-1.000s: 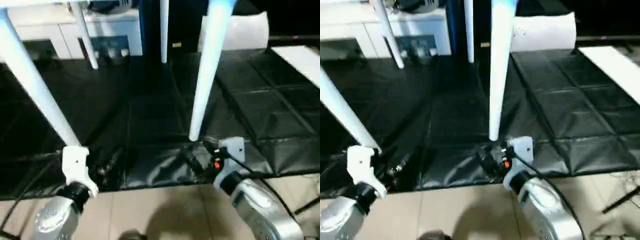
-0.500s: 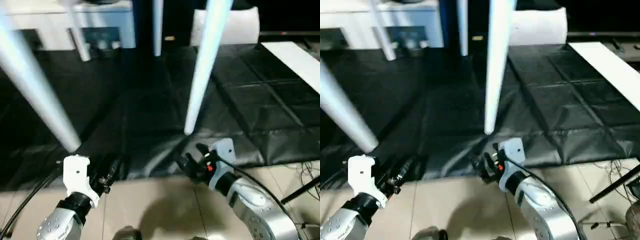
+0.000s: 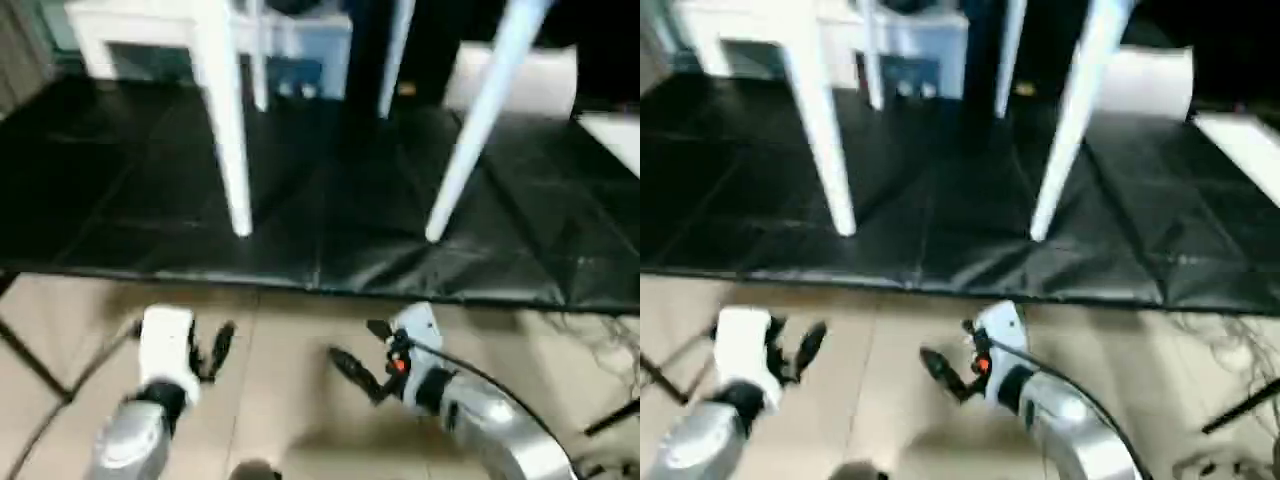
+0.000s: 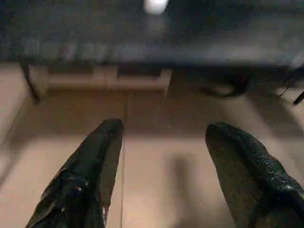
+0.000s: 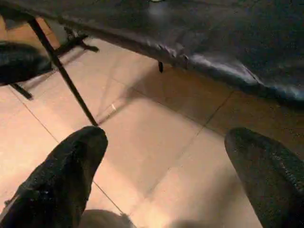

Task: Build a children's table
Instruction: Flip table

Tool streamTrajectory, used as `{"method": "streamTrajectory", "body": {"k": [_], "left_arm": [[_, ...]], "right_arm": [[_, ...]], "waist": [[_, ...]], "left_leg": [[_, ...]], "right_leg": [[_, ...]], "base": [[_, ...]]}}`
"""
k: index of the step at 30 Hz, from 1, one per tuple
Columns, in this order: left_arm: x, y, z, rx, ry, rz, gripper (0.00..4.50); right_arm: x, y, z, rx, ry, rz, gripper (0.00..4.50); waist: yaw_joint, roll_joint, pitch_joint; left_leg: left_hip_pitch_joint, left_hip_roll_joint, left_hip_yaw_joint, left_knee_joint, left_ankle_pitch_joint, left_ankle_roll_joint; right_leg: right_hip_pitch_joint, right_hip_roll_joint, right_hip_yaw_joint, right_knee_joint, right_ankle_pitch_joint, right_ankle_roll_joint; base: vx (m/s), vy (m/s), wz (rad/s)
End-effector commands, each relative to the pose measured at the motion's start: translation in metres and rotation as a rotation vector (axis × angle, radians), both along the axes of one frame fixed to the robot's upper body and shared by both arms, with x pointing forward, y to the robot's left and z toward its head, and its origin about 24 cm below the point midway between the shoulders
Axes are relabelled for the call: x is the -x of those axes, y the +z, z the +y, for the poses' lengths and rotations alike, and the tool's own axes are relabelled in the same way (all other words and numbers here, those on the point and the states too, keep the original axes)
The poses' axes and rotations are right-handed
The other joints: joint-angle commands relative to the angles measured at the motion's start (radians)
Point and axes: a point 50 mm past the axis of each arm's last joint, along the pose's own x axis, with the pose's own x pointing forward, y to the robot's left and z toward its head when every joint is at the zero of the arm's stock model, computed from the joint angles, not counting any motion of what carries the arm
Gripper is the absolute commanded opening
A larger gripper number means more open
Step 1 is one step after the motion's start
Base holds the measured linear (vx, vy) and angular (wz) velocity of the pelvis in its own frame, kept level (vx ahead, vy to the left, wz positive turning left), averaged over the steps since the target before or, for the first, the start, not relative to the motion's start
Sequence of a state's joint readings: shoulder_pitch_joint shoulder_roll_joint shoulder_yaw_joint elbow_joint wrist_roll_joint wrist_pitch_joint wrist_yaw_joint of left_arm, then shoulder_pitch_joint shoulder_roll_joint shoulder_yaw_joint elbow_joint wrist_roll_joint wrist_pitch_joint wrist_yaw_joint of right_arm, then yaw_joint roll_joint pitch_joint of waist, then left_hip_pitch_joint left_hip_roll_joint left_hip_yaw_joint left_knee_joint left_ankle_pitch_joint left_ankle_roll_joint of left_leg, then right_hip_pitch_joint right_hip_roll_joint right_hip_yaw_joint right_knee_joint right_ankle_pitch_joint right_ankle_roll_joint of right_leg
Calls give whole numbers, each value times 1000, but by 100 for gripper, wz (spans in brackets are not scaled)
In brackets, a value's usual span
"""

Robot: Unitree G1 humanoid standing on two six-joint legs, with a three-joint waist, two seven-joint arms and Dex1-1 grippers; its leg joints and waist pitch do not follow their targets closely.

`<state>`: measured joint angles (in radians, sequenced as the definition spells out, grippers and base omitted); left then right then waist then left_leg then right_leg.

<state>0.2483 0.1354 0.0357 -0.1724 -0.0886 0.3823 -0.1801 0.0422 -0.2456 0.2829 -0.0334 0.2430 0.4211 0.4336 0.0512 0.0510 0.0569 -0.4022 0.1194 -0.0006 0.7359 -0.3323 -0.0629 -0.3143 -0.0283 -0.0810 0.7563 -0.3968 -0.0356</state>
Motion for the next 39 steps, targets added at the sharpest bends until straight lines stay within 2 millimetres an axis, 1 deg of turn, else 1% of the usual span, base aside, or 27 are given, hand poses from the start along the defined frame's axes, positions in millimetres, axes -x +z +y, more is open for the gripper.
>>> {"method": "streamTrajectory", "body": {"k": [1, 2, 3, 4, 5, 6, 7, 8, 9, 10, 11, 12, 13, 14, 15, 16, 17, 18, 19, 20, 21, 23, 24, 26, 27, 29, 39], "left_arm": [[-2, -15, -6, -5, 14, 67, 311], [-3, -20, -5, -7, 28, 83, 311], [-3, -30, -3, 12, 43, 129, 311], [-3, -48, -3, 23, 36, 200, 311], [-3, -48, -3, 23, 36, 200, 329], [-4, -59, -4, 46, 21, 242, 339], [-6, -65, -4, 60, 12, 264, 339], [-7, -69, -5, 66, 6, 272, 339], [-8, -73, -5, 74, -1, 284, 350], [-6, -91, -5, 91, -17, 366, 359], [-1, -105, -6, 102, -27, 439, 359], [2, -109, -6, 104, -31, 462, 371], [7, -114, -6, 98, -36, 498, 381], [7, -114, -6, 98, -36, 498, 386], [12, -119, -6, 100, -43, 530, 392], [21, -125, -7, 106, -59, 585, 401], [27, -129, -7, 110, -71, 623, 410], [35, -134, -6, 98, -83, 681, 425], [40, -136, -5, 90, -88, 710, 425], [40, -136, -5, 90, -88, 710, 430], [43, -140, -2, 79, -75, 744, 444], [47, -145, 1, 94, -41, 780, 444], [49, -147, 2, 101, -28, 792, 444], [51, -149, 1, 101, -17, 800, 444], [51, -149, 0, 99, -17, 800, 444], [51, -149, 0, 99, -17, 800, 444], [51, -149, 0, 99, -17, 800, 444]], "right_arm": [[2, -24, -12, 106, -44, 70, 447], [2, -30, -12, 124, -54, 81, 447], [3, -42, -13, 141, -77, 127, 447], [5, -60, -13, 176, -106, 183, 447], [5, -60, -13, 176, -106, 183, 449], [7, -72, -12, 173, -146, 240, 450], [8, -79, -12, 167, -172, 274, 450], [9, -84, -12, 156, -191, 295, 450], [11, -90, -12, 144, -216, 325, 450], [20, -108, -14, 164, -285, 409, 450], [27, -120, -18, 188, -360, 477, 450], [29, -123, -20, 194, -388, 498, 450], [32, -127, -22, 214, -423, 524, 450], [32, -127, -22, 214, -423, 524, 450], [37, -131, -25, 242, -449, 549, 450], [44, -136, -26, 266, -462, 594, 450], [49, -139, -27, 282, -468, 626, 450], [57, -143, -28, 317, -447, 675, 450], [61, -146, -28, 336, -434, 698, 450], [61, -146, -28, 336, -434, 698, 450], [65, -148, -29, 359, -428, 720, 450], [71, -151, -29, 384, -414, 758, 450], [72, -152, -29, 388, -413, 768, 450], [74, -153, -28, 386, -418, 785, 450], [75, -154, -28, 383, -417, 785, 450], [75, -154, -28, 383, -417, 785, 450], [75, -154, -28, 383, -417, 785, 450]], "waist": [[2, -11, -21], [19, -46, -12], [18, -57, -1], [4, -75, 0], [1, -72, 0], [-1, -54, -2], [-18, -36, -2], [-23, -35, -10], [-26, -25, -20], [-30, -17, -42], [-29, -10, -42], [-36, -8, -34], [-37, -8, -33], [-40, -13, -34], [-41, -16, -39], [-41, -13, -42], [-41, -11, -48], [-41, -13, -53], [-41, -12, -51], [-41, -15, -44], [-40, -15, -43], [-39, -11, -39], [-38, -13, -31], [-36, -14, -32], [-34, -12, -39], [-30, -12, -39], [-10, -13, -50]], "left_leg": [[11, 65, -41, -213, -481, -3], [29, 34, -2, -144, -307, -7], [60, 28, 25, -65, -211, 0], [63, 33, 43, -52, 12, 7], [61, 41, 45, -79, -4, 4], [43, 59, 41, -157, -103, -9], [38, 78, 26, -204, -284, -34], [29, 83, 22, -216, -320, -40], [24, 86, 20, -219, -294, -36], [8, 85, 27, -218, 4, 11], [16, 83, 31, -221, 8, 21], [15, 89, 39, -233, -162, 0], [21, 95, 43, -235, -252, -19], [17, 94, 46, -236, -251, -15], [15, 93, 51, -234, -222, -6], [15, 93, 59, -230, -141, 25], [10, 93, 64, -223, -36, 66], [12, 94, 71, -212, 55, 110], [12, 95, 72, -210, 75, 130], [12, 99, 76, -214, 52, 156], [12, 102, 78, -215, 29, 160], [22, 106, 85, -226, -99, 128], [24, 111, 89, -235, -176, 87], [30, 116, 95, -239, -232, 36], [32, 118, 94, -240, -241, 24], [34, 120, 100, -243, -244, 12], [36, 125, 122, -239, -168, 43]], "right_leg": [[1, -72, 64, -84, 97, 17], [-18, -182, 131, -213, -320, 42], [-58, -234, 141, -287, -623, 20], [-42, -230, 119, -312, -796, -41], [-35, -213, 101, -300, -748, -63], [-22, -162, 73, -265, -617, -86], [-13, -135, 56, -241, -467, -94], [2, -131, 53, -233, -390, -94], [9, -137, 55, -224, -290, -110], [32, -134, 44, -199, 87, -148], [27, -129, 36, -201, 114, -155], [12, -130, 39, -204, 91, -170], [4, -134, 48, -203, 103, -188], [7, -138, 50, -204, 118, -195], [13, -140, 50, -203, 151, -200], [14, -142, 52, -201, 238, -210], [20, -146, 53, -194, 343, -218], [17, -146, 52, -189, 441, -228], [15, -145, 50, -188, 461, -234], [13, -148, 50, -191, 439, -244], [14, -150, 50, -193, 413, -247], [6, -147, 53, -204, 244, -263], [3, -148, 56, -213, 124, -256], [-1, -151, 65, -222, 15, -238], [1, -151, 67, -221, 3, -233], [-7, -150, 72, -222, 12, -225], [-13, -149, 72, -220, 79, -220]], "base": [[-81, -59, 3], [-99, -90, -9], [-99, -90, -9], [-77, -41, -15], [0, 0, 0], [0, 0, 0], [0, 0, 0], [0, 0, 0], [0, 0, 0], [21, 30, -18], [4, 52, -16], [4, 52, -16], [0, 0, 0], [65, 16, -3], [65, 16, -3], [63, 8, -8], [53, -3, -6], [53, -3, -6], [0, 0, 0], [0, 0, 0], [0, 0, 0], [0, 0, 0], [0, 0, 0], [0, 0, 0], [0, 0, 0], [0, 0, 0], [0, 0, 0]]}}
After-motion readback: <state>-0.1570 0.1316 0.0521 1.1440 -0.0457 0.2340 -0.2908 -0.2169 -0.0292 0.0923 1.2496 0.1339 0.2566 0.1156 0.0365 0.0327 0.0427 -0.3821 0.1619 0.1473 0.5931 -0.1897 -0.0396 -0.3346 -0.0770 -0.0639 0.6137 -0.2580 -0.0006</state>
